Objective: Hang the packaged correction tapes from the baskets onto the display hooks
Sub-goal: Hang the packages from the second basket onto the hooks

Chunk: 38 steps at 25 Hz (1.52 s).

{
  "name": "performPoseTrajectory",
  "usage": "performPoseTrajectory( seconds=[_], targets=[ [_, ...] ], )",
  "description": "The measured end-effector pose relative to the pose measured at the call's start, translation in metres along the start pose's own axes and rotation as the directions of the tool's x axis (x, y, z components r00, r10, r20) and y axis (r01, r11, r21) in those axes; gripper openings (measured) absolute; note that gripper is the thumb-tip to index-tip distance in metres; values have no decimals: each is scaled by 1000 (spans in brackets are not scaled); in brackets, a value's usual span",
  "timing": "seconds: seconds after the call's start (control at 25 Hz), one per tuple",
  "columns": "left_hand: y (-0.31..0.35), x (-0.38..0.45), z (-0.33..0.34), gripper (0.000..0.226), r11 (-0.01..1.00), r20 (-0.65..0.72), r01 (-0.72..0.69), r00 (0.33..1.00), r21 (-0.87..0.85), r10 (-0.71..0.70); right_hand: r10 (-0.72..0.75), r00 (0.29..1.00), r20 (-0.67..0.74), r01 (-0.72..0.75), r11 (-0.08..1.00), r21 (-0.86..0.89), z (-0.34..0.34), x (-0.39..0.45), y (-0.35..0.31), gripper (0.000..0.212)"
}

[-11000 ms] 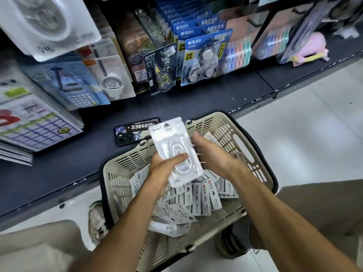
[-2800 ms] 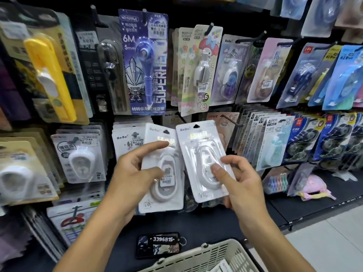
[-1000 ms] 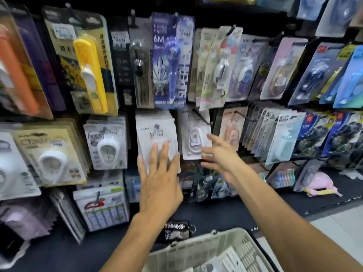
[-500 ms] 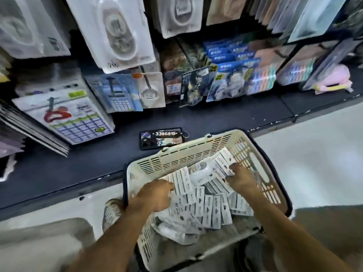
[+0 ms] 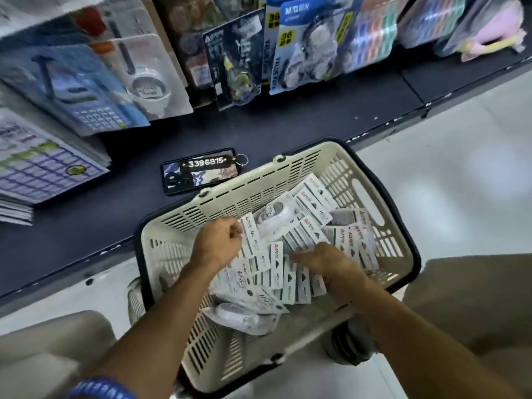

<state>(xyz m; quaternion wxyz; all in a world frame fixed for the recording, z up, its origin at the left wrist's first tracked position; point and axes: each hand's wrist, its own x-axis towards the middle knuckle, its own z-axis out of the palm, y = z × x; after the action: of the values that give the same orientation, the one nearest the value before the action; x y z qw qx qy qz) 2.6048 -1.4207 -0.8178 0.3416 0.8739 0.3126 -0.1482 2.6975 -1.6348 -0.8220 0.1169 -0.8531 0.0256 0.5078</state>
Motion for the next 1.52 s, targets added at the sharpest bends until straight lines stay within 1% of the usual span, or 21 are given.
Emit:
performPoseTrajectory(
  seconds=[0.04,0.08,0.16,0.32,0.52,0.64,0.68,0.72,0.84,0.88,0.96,1.04,1.08,1.12,1.16,1.24,1.28,1.36,1.4,1.48,1.52],
  targets=[
    [-1,1,3,21,1000,13,-3,1000,-10,3,-5,995,96,-7,993,118,4,-6,-4,57],
    [-2,1,5,21,1000,25,3,1000,-26,-2,-44,990,135,17,981,196,12,-9,-11,53],
    [-5,4,7,25,994,20,42,999,-103,-40,-127,987,96,102,968,230,39,-12,-31,40],
    [-11,7,1,29,963,-55,127,988,-236,-144,-300,951,-74,289,948,-132,80,-21,-66,24],
    [-13,0,-4,33,959,-54,80,994,-270,-98,-288,958,-2,287,955,-70,40,-16,-68,13],
    [11,-9,-23,20,928,-58,-58,998,-368,40,-307,952,8,307,950,-57,-14,-30,-75,13],
    [25,-11,-33,9,897,-24,-116,993,-426,117,-307,952,-12,307,952,-9,-36,-39,-78,18],
    [41,-14,-44,7,867,43,-167,976,-469,212,-293,955,-45,295,953,70,-56,-48,-80,21],
    [86,-38,-73,54,832,246,-315,854,-456,458,-230,969,-90,247,914,322,-117,-86,-84,2],
    [98,-48,-82,71,824,263,-376,819,-425,509,-244,968,-53,244,882,403,-133,-103,-85,7],
    [117,-63,-96,108,797,192,-537,782,-278,593,-279,960,13,218,776,592,-158,-135,-85,5],
    [133,-77,-109,134,769,63,-627,768,-123,637,-327,945,20,205,637,744,-171,-163,-85,21],
    [139,-83,-113,139,772,-25,-625,779,-114,627,-343,939,24,187,568,801,-174,-174,-86,20],
    [146,-90,-118,138,771,-132,-626,780,-117,612,-358,934,14,182,505,844,-175,-188,-88,11],
    [150,-96,-119,134,770,-238,-625,773,-130,588,-378,926,-22,202,445,872,-177,-198,-90,11],
    [153,-105,-126,123,756,-371,-601,785,-260,497,-403,909,-104,267,374,888,-179,-217,-94,17],
    [150,-104,-131,116,709,-386,-571,815,-413,432,-420,899,-124,294,369,882,-178,-226,-96,27],
    [140,-98,-142,91,514,-364,-474,880,-715,304,-479,871,-109,335,418,845,-174,-240,-98,55],
    [136,-96,-146,81,408,-327,-411,908,-815,262,-506,855,-111,366,439,821,-170,-246,-100,65],
    [132,-101,-149,81,227,-202,-254,952,-940,228,-568,798,-203,485,403,776,-163,-257,-103,65],
    [132,-106,-148,86,149,-134,-165,971,-975,200,-599,736,-315,599,362,714,-160,-262,-105,52]
  ],
)
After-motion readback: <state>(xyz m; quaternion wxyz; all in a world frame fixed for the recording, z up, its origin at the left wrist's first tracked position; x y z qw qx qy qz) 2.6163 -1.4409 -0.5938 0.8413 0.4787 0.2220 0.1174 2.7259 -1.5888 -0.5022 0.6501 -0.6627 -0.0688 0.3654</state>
